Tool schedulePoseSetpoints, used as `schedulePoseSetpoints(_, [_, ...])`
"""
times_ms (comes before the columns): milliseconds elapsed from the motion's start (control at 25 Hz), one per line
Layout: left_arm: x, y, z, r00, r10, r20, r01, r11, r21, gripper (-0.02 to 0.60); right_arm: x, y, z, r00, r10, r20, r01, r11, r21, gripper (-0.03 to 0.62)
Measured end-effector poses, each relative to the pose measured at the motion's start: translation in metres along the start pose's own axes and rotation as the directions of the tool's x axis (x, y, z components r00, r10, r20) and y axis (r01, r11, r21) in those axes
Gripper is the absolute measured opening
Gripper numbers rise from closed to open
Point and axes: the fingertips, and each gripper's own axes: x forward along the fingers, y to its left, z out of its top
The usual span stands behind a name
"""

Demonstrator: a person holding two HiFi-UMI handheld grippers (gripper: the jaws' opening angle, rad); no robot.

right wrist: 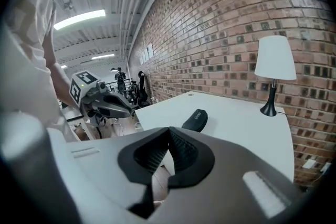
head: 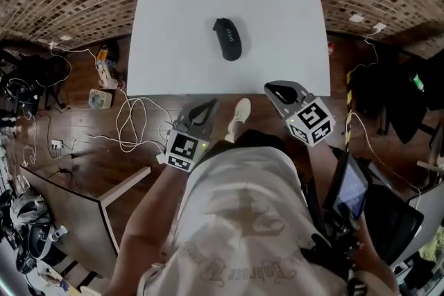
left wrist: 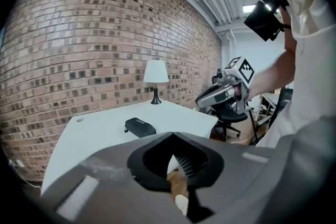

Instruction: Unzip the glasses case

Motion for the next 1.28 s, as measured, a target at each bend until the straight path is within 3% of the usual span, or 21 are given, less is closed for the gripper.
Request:
schedulePoseSetpoints(240, [-0.035,-0.018,-0.011,0.999,0.022,0.044,-0.017,0.995,-0.098,0.005,-0.018,0.045,0.009,0.999,-0.010,0.049,0.009,1.000,0.026,0.006])
schedulePoseSetpoints(440, [-0.033,-0.045,-0.009,0.999,0.000,0.054,0.005,0.994,-0.106,0.005,-0.048,0.054,0.006,0.998,-0.017,0.054,0.014,0.999,0.047,0.006])
schedulePoseSetpoints(760, [-0.014,-0.065,0.014,0.996,0.004,0.089,0.008,0.991,-0.131,0.005,-0.074,0.032,-0.003,0.996,0.006,0.094,-0.016,0.995,0.099,0.006])
schedulePoseSetpoints(880, [-0.005,-0.054,0.020,0.995,0.048,0.090,-0.035,0.989,-0.144,0.005,-0.073,0.019,0.005,0.995,0.047,0.088,-0.052,0.997,0.062,0.006])
schedulePoseSetpoints(1080, [0.018,-0.059,0.030,0.991,0.105,0.081,-0.084,0.970,-0.229,0.005,-0.093,-0.013,0.014,0.994,0.078,0.071,-0.080,0.996,0.026,0.006])
schedulePoseSetpoints(1280, [0.046,-0.084,0.055,0.991,0.059,0.121,-0.028,0.969,-0.247,0.005,-0.114,-0.049,0.012,0.995,0.052,0.090,-0.059,0.995,0.080,0.006])
